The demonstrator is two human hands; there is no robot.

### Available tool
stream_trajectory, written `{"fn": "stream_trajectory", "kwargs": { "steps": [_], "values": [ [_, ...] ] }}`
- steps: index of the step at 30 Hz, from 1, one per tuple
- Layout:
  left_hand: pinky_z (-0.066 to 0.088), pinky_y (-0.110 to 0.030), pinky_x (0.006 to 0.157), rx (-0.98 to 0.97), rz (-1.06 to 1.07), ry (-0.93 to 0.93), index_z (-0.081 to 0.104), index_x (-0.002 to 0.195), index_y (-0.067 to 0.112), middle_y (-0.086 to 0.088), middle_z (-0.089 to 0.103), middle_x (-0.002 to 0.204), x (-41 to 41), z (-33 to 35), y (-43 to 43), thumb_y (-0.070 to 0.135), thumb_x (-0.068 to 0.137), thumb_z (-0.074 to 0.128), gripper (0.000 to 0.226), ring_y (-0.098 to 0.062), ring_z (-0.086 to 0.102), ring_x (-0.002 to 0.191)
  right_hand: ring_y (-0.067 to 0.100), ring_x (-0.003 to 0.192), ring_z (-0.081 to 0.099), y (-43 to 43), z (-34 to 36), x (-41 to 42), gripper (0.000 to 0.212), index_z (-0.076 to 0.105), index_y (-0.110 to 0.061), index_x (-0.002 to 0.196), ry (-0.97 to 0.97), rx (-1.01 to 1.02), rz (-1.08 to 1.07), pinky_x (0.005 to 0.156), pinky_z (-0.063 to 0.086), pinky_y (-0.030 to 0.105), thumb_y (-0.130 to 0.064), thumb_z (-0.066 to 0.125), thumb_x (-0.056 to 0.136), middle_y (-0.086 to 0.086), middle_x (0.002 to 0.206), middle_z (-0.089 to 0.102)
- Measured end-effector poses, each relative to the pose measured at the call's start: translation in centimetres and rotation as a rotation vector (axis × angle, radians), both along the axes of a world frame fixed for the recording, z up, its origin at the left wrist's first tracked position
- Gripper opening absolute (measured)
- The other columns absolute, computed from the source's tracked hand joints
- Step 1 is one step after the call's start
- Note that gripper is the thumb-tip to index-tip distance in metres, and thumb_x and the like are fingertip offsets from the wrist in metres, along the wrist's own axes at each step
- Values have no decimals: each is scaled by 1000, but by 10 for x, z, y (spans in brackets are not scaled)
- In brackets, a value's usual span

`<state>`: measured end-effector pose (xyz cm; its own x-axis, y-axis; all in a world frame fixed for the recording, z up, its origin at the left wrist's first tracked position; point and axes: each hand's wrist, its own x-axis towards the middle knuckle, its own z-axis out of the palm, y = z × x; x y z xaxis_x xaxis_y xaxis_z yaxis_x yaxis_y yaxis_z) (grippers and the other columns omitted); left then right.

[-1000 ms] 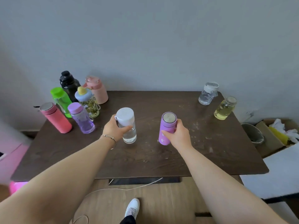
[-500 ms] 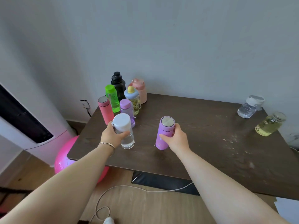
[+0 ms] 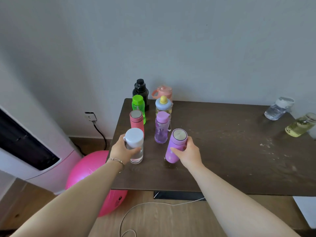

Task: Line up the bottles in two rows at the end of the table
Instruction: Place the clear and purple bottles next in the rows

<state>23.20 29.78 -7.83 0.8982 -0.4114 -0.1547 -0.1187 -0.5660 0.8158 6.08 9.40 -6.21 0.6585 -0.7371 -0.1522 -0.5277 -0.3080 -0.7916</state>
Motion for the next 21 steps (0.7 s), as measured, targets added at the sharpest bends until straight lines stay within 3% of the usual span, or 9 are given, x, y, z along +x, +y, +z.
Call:
{"fn": "stream_trajectory", "kwargs": {
  "steps": [12, 21],
  "values": [
    [46, -30, 84, -3, -67, 14, 45, 134, 23, 7, 56, 106, 33, -7, -7, 34, 67, 87, 80, -17, 53, 96, 24, 113, 61, 25, -7, 52, 63, 48, -20, 127, 36, 7, 5, 92, 51, 36, -28, 83, 76, 1, 126, 63],
    [47, -30, 84, -8, -47, 20, 45, 134, 25, 1, 62, 119, 41, -6, -15, 35, 67, 87, 80, -16, 54, 97, 21, 114, 60, 23, -18, 69, 65, 46, -23, 130, 74, 28, 35, 90, 50, 33, -31, 82, 76, -1, 128, 61]
  ]
}}
